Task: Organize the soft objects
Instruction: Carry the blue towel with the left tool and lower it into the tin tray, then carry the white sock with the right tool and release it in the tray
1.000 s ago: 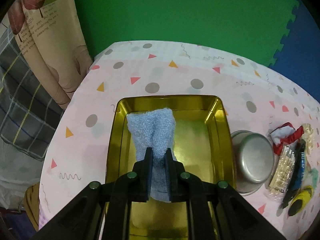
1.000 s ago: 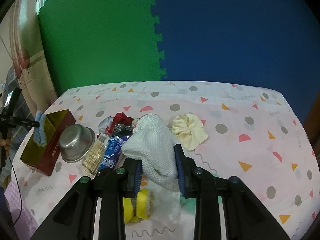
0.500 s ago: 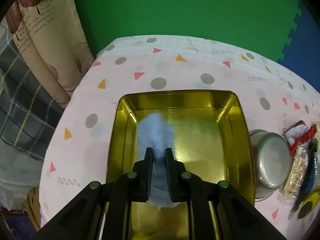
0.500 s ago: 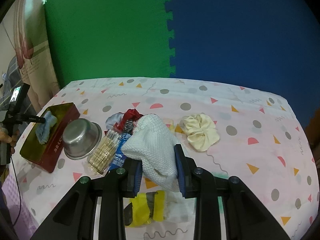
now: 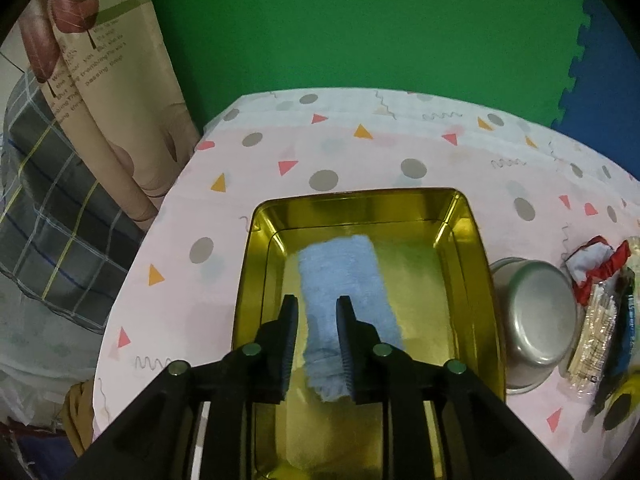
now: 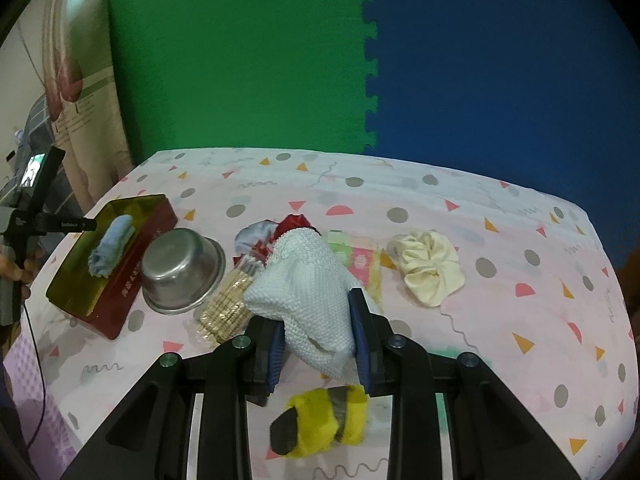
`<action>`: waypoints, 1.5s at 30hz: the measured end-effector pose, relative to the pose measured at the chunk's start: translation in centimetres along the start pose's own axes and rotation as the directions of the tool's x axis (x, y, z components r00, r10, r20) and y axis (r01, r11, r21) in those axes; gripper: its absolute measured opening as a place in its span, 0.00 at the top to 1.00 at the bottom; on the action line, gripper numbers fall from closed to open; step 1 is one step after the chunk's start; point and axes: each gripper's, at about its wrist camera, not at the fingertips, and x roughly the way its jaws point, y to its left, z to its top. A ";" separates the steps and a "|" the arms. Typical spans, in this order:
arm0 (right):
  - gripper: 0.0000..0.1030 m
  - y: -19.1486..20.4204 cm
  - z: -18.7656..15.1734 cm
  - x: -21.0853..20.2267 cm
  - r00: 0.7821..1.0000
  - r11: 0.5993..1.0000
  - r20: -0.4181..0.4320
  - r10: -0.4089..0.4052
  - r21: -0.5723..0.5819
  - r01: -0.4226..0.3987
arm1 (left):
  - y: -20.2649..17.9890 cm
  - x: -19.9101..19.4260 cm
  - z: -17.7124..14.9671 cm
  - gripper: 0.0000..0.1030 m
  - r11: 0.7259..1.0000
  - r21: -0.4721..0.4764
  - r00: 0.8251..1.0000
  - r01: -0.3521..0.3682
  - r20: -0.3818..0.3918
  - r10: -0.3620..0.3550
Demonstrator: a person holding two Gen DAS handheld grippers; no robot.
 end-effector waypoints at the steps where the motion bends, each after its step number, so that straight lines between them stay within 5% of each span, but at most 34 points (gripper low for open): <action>1: 0.74 0.3 0.0 0.0 1.000 1.000 0.001 0.004 -0.004 -0.004 | 0.1 -0.3 -0.1 0.80 1.000 -0.005 1.000 0.005 0.003 -0.005; 14: 0.74 7.7 1.4 1.4 0.988 0.981 -0.022 0.150 -0.118 -0.152 | 0.6 -4.9 -2.5 0.80 1.000 -0.029 0.997 0.004 0.071 -0.002; 27: 0.74 18.5 2.4 4.3 0.940 0.906 -0.104 0.324 -0.252 -0.340 | 3.5 -6.7 -4.9 0.80 0.995 -0.101 0.998 -0.006 0.066 0.013; 36: 0.74 23.8 2.4 7.3 0.911 0.866 -0.179 0.370 -0.289 -0.409 | 6.0 -7.3 -6.0 0.80 0.988 -0.149 0.997 -0.034 0.064 0.044; 45: 0.74 26.6 2.4 10.4 0.912 0.858 -0.221 0.347 -0.319 -0.404 | 8.8 -7.2 -7.4 0.80 0.974 -0.220 0.998 -0.053 0.032 0.062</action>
